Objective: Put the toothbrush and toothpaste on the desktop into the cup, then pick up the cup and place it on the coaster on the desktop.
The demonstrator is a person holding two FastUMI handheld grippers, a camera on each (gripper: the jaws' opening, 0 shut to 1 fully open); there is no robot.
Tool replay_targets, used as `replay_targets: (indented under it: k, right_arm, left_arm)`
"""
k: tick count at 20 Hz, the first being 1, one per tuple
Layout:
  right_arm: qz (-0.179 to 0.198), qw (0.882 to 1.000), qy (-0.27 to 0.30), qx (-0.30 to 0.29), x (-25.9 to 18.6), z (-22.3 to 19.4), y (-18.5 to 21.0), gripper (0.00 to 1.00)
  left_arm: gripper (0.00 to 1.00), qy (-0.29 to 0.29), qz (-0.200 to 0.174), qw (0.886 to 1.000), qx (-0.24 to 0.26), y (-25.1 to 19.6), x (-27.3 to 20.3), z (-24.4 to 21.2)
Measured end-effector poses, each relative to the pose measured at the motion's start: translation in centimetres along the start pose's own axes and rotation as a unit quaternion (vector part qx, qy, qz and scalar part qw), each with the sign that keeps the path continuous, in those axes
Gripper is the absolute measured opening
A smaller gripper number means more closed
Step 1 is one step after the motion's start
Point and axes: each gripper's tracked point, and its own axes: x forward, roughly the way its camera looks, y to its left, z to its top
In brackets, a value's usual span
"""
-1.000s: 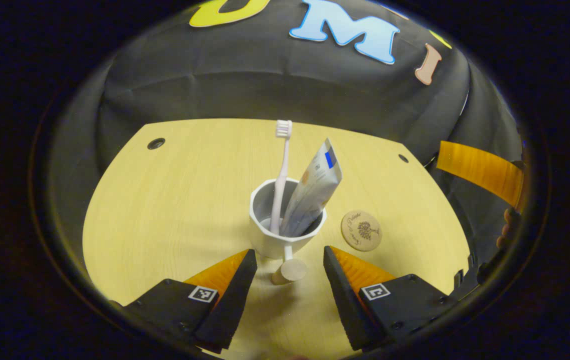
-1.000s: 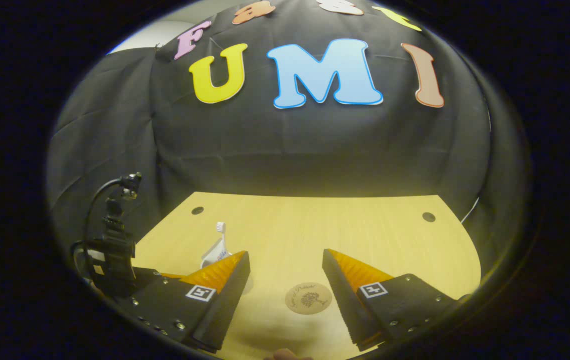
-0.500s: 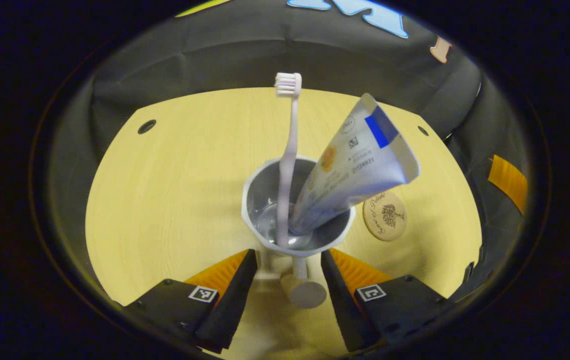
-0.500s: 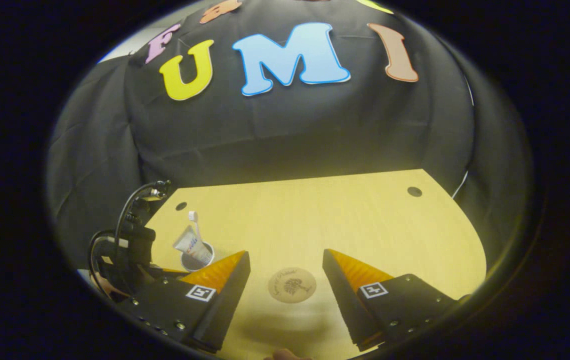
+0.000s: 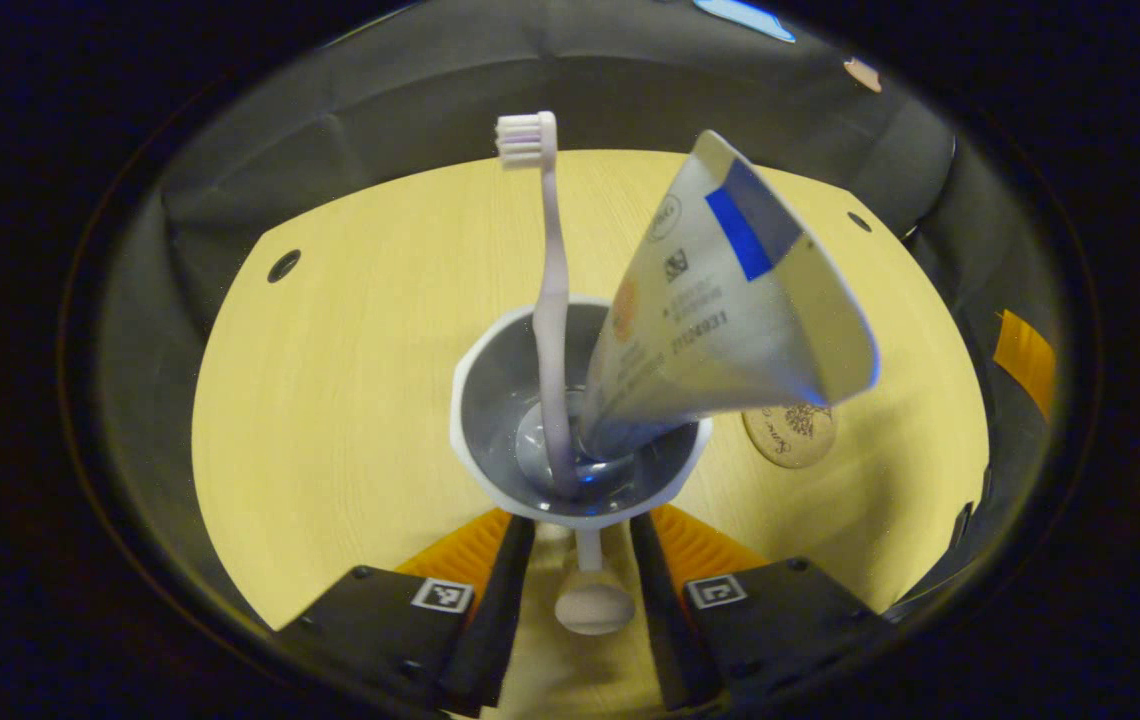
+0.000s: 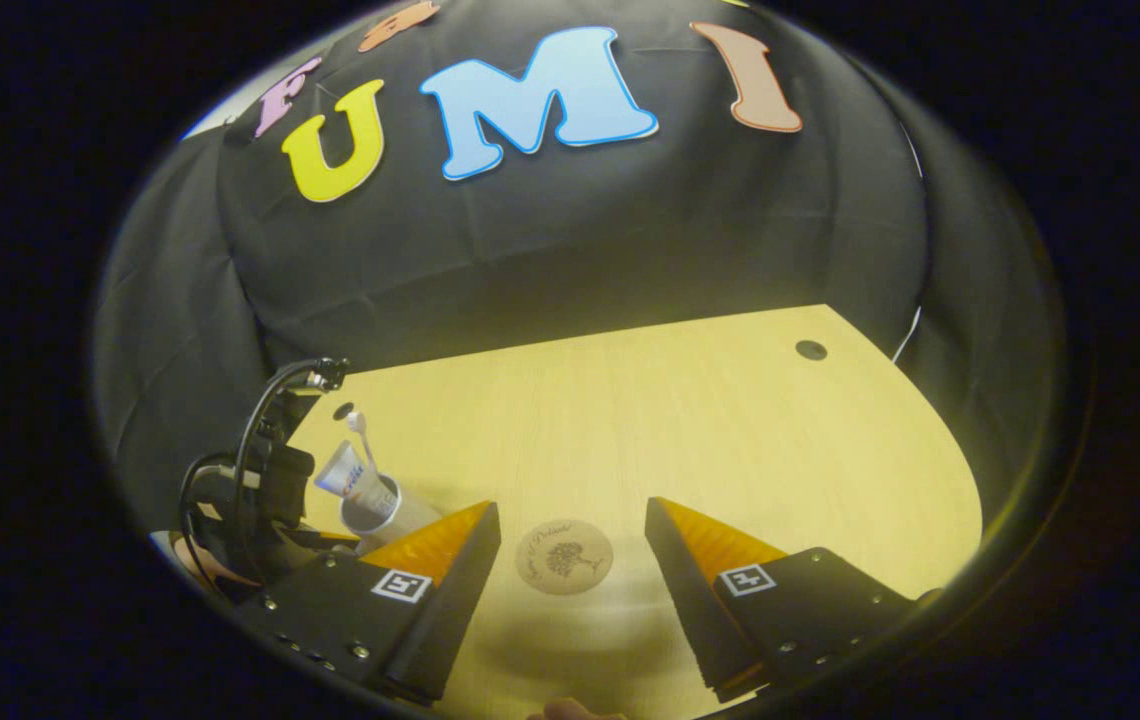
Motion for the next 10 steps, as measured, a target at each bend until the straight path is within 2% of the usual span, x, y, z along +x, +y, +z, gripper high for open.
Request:
replay_targets:
  k: [2, 7, 8, 10]
  right_arm:
    - [-0.003, 1.0, 0.003, 0.002, 0.0, -0.2, -0.3, 0.89]
    - [-0.01, 1.0, 0.006, 0.007, 0.2, -0.2, -1.1, 0.89]
    - [-0.012, 1.0, 0.007, 0.01, 0.2, -0.2, -1.2, 0.89]
    - [-0.014, 1.0, 0.01, 0.017, 0.2, -0.3, -1.6, 0.89]
  left_arm:
    - [0.45, 0.009, 0.005, 1.0, -0.006, 0.2, 0.4, -0.4]
    - [0.43, 0.004, 0.013, 1.0, 0.01, 0.1, 0.7, -0.3]
    - [0.35, 0.001, 0.011, 1.0, 0.015, 0.0, 0.7, -0.2]
    - [0.34, -0.009, 0.008, 1.0, 0.018, 0.1, 0.2, -0.1]
